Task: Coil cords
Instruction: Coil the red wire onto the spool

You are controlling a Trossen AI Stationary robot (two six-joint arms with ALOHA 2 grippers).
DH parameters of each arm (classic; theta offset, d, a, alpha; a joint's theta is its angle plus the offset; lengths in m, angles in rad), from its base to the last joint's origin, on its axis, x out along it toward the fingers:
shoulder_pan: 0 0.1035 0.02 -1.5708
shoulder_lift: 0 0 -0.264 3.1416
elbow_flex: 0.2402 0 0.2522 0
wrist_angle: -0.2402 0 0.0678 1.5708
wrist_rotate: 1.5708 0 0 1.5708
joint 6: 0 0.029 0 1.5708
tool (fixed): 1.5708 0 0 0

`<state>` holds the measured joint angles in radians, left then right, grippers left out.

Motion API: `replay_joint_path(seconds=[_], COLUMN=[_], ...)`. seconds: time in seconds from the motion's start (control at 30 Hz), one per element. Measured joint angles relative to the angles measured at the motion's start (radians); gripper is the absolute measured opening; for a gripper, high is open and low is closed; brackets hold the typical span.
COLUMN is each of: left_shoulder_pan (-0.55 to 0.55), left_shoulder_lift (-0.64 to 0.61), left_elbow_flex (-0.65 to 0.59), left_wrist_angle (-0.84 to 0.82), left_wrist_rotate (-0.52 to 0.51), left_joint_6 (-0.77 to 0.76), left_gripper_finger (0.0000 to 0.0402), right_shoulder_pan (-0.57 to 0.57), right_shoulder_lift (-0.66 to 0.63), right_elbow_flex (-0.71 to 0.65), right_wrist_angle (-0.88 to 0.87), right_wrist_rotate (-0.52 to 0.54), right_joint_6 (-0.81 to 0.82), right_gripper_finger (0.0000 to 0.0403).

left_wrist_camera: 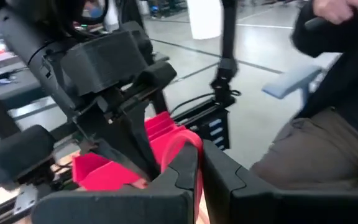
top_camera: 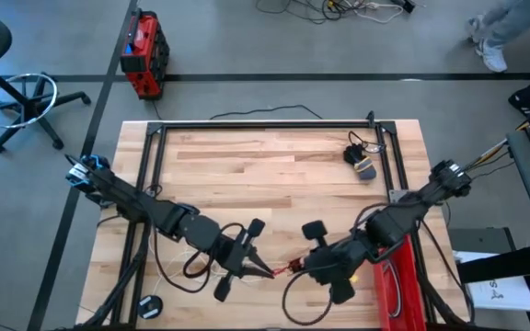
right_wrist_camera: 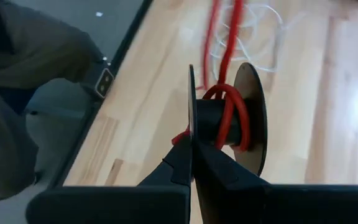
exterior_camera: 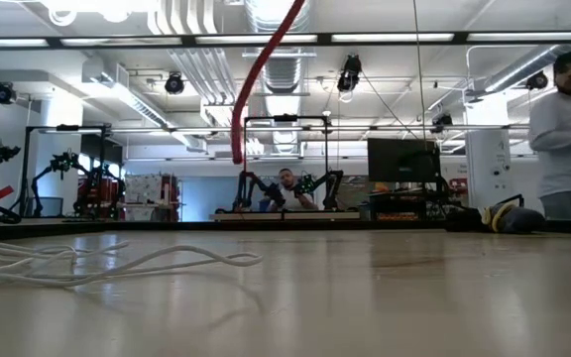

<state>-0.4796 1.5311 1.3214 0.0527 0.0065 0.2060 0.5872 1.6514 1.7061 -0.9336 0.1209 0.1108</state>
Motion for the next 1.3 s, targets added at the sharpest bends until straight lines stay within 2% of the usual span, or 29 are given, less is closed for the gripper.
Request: replay_joint_path(seconds=[0.23,0.37,0.63,0.93,1.1,1.3], left_shoulder_pan=[0.012,0.013,0.038,0.047,0.048,0.048], left_shoulder_lift=[0.000,0.000,0.033,0.066,0.066,0.074], left_elbow_flex=[0.035,0.049,0.047,0.046,0.041,0.027], left_wrist_angle=[-0.077,-0.117,-0.068,0.007,-0.003,0.064], left_wrist_rotate=[0.113,0.114,0.111,0.150,0.237,0.246], left_joint_6=[0.022,0.022,0.022,0.034,0.019,0.020], left_gripper_finger=[0.0000,0.0000,0.0003,0.0001,0.0002,0.0005], right_shoulder_pan=[-0.010,-0.011,-0.012,-0.005,-0.003,-0.005], right_shoulder_lift=[0.028,0.034,0.036,0.035,0.024,0.021], right_elbow_flex=[0.000,0.000,-0.011,-0.013,-0.013,-0.013], right_wrist_angle=[0.176,0.274,0.487,0.528,0.573,0.662], right_wrist_rotate=[-0.127,-0.187,-0.330,-0.356,-0.356,-0.350], right_joint_6=[-0.153,-0.224,-0.349,-0.386,-0.446,-0.530], right_gripper_finger=[0.0000,0.0000,0.0000,0.0000,0.0000,0.0000])
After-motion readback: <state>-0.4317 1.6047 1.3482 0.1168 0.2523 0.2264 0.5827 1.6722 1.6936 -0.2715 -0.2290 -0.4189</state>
